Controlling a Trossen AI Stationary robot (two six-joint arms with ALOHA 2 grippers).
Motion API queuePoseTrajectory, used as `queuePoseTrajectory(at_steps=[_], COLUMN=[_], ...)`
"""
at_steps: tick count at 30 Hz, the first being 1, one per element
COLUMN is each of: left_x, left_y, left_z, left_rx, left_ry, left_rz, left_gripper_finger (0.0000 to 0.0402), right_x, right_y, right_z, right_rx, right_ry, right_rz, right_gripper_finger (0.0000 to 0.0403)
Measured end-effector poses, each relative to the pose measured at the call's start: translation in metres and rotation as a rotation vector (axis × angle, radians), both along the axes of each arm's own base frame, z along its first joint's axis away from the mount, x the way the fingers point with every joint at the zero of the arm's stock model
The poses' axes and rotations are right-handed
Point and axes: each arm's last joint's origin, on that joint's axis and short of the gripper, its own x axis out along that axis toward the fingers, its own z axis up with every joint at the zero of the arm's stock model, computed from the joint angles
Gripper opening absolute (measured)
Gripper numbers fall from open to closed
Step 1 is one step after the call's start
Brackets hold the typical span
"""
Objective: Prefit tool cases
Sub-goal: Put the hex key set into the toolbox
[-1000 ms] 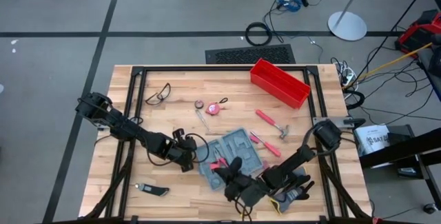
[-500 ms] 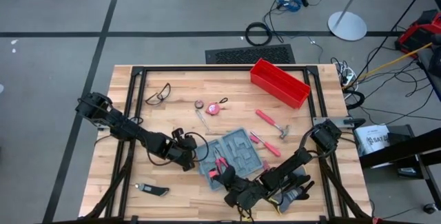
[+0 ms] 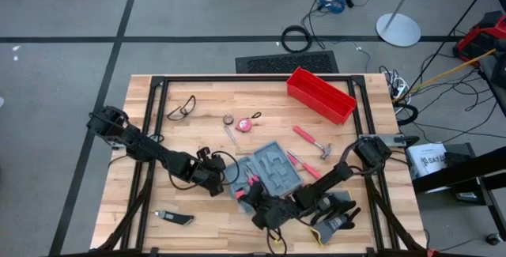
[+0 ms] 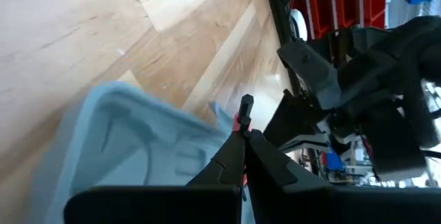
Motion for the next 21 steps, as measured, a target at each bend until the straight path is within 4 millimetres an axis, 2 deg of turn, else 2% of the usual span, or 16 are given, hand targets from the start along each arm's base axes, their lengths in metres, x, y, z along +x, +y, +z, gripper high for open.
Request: queuePoseTrajectory(at_steps=[6, 12, 21], left_x=[0.000, 0.000, 0.000], left_y=[0.000, 0.000, 0.000], left_z=[0.000, 0.000, 0.000], left_rx=[-0.002, -0.002, 0.005], left_ry=[0.000, 0.000, 0.005], left_rz=[-0.001, -0.004, -0.020], left_gripper_finger=[0.0002, 0.0002, 0.0002], right_x=[0.005, 0.001, 0.006], right_y=[-0.011, -0.005, -0.019], right_z=[-0.001, 0.003, 0.002], right_rx=[0.079, -0.103, -0.072], right_ry=[-0.005, -0.001, 0.023], right_rz=[-0.055, -0.038, -0.076], right_gripper_finger=[0.0000, 0.0000, 0.0000])
